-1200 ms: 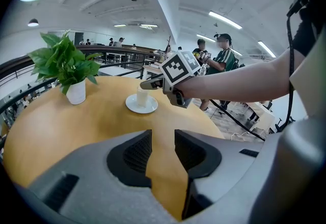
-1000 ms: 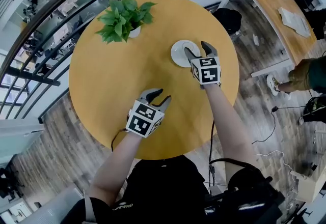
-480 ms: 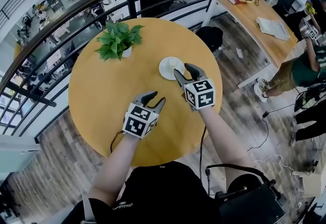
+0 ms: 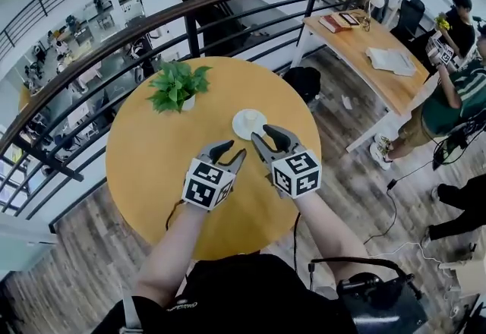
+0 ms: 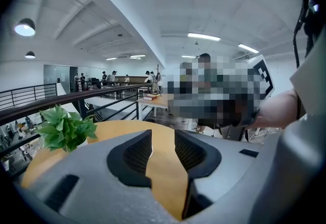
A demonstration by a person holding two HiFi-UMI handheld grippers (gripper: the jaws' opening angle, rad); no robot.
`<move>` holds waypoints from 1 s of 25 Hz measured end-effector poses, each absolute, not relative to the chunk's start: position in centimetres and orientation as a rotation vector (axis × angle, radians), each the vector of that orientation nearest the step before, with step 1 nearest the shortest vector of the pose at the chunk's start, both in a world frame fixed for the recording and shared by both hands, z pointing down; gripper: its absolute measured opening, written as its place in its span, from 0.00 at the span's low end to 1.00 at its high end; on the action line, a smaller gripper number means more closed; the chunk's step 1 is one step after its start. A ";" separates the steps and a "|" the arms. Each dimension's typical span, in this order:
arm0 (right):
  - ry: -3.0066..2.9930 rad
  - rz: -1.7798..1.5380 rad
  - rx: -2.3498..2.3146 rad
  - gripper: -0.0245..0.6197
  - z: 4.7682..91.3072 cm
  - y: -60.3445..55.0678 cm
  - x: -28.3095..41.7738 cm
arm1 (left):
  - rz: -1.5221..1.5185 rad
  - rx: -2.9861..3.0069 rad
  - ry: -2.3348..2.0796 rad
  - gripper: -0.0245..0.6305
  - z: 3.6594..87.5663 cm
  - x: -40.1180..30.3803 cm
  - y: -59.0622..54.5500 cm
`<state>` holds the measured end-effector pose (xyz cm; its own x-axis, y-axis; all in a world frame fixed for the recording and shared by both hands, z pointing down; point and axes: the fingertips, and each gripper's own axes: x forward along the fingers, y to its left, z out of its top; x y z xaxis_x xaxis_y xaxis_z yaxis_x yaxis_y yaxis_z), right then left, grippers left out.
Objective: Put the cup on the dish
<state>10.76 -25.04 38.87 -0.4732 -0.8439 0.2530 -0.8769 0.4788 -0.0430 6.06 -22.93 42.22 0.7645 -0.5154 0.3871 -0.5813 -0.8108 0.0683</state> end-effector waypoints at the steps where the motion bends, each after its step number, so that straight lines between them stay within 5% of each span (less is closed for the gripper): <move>1: -2.536 0.246 1.494 0.26 38.5 -24.6 10.6 | 0.516 2.788 -0.875 0.26 41.6 6.1 -23.0; 25: -2.601 0.322 1.502 0.21 37.8 -20.7 8.6 | 0.423 2.814 -0.895 0.26 39.1 5.3 -21.3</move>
